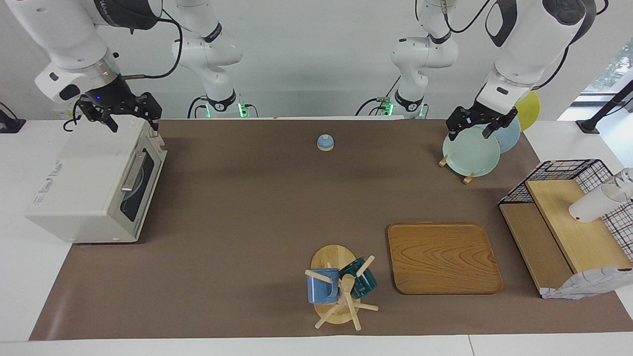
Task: Put eggplant into oven
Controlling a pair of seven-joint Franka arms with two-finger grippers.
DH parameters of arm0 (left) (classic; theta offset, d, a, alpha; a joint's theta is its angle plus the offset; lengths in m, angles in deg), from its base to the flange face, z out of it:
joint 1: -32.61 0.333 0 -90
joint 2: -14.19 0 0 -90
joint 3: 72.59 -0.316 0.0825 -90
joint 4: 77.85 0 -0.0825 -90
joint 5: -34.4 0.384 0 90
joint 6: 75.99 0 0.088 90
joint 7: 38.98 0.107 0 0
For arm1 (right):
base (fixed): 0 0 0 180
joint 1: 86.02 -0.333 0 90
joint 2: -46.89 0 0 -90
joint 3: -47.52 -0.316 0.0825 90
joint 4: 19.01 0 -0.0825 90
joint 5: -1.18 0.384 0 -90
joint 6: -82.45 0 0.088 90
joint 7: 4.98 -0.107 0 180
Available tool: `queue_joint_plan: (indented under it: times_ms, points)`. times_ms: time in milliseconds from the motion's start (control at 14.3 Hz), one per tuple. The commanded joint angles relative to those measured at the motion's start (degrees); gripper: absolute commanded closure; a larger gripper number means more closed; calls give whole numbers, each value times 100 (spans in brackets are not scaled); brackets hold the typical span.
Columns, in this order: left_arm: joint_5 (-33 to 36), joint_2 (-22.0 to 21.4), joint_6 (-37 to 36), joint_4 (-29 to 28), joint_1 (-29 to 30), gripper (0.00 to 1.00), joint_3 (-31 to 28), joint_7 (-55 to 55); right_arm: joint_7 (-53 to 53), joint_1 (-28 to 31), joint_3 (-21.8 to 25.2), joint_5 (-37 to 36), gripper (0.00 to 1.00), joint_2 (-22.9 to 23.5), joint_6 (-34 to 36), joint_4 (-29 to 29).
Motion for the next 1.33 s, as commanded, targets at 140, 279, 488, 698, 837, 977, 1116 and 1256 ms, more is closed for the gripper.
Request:
queue_joint_plan:
  times_ms: [140, 279, 488, 698, 837, 977, 1116, 1256]
  points:
    - [76, -59, 57, -68, 39, 0, 24, -44, -151, 36, -8, 139, 0, -229, -136, 309]
    - [76, -59, 66, -68, 39, 0, 16, -44, -160, 79, 0, 139, 0, -246, -162, 379]
    - [76, -59, 66, -68, 39, 0, 16, -44, -230, 106, 0, 139, 0, -246, -215, 388]
    - [76, -59, 57, -68, 39, 0, 24, -44, -265, 71, 0, 130, 0, -255, -224, 397]
    - [76, -59, 57, -68, 39, 0, 24, -44, -274, 54, 0, 130, 0, -255, -224, 406]
    - [76, -59, 66, -68, 39, 0, 16, -44, -274, 36, 0, 130, 0, -264, -224, 449]
    - [76, -59, 66, -68, 39, 0, 16, -44, -265, 36, 0, 130, 0, -290, -276, 467]
    - [76, -59, 57, -68, 39, 0, 16, -44, -265, 36, 0, 130, 0, -299, -320, 520]
